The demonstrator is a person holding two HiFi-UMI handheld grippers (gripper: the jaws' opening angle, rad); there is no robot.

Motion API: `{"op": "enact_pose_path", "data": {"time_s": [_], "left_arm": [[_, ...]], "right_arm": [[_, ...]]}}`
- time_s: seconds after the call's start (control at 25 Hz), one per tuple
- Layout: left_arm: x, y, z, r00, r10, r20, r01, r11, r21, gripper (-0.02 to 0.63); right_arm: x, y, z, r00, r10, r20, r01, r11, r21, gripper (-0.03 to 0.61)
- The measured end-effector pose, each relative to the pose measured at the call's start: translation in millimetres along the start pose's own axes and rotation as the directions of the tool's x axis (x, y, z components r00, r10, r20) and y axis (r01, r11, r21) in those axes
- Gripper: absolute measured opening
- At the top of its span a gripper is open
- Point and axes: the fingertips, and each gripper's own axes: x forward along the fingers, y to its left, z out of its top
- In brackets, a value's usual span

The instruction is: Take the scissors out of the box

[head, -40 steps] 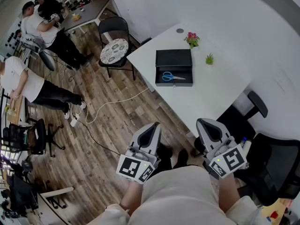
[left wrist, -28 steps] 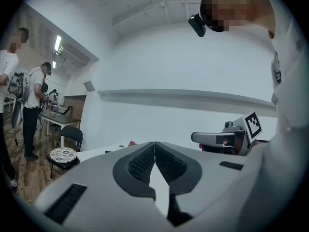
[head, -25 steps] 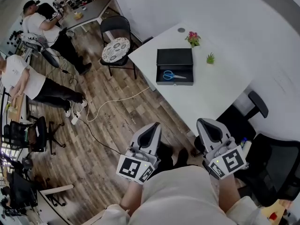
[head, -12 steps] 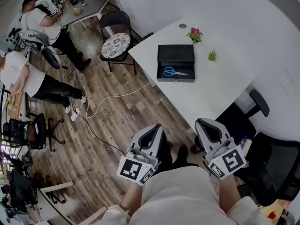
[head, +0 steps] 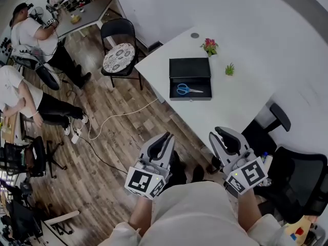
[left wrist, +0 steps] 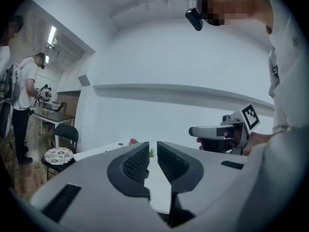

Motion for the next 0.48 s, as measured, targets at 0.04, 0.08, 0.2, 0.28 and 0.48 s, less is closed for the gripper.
{"op": "enact_pose_path", "data": {"time_s": [0.04, 0.08, 0.2, 0.28, 0.48], "left_arm": [[4.2, 7.6, 2.8, 1.0, -0.003, 0.003, 0.003, 1.0, 0.001, 0.056], [8.9, 15.0, 5.9, 1.0, -0.008, 0.006, 0.008, 1.0, 0.004, 0.077], [20.8, 35.4, 14.9, 1.0, -0.027, 0.014, 0.027, 1.0, 0.014, 0.096], [25.8, 49.5, 19.6, 0.999, -0.039, 0.016, 0.039, 0.999, 0.021, 0.106], [34.2, 84.5, 25.3, 0.998, -0.061, 0.015, 0.061, 0.998, 0.027, 0.112]], "right_arm": [[6.2, -2.4, 2.2, 1.0, -0.007, -0.001, 0.007, 1.0, -0.003, 0.09], [12.4, -5.3, 4.1, 1.0, -0.015, -0.001, 0.015, 1.0, -0.006, 0.096], [31.0, -13.3, 9.3, 0.999, -0.038, 0.001, 0.038, 0.999, -0.007, 0.124], [43.7, -16.6, 12.3, 0.999, -0.053, 0.004, 0.053, 0.999, -0.006, 0.134], [75.4, -18.6, 17.6, 0.997, -0.081, 0.011, 0.081, 0.997, -0.007, 0.143]]}}
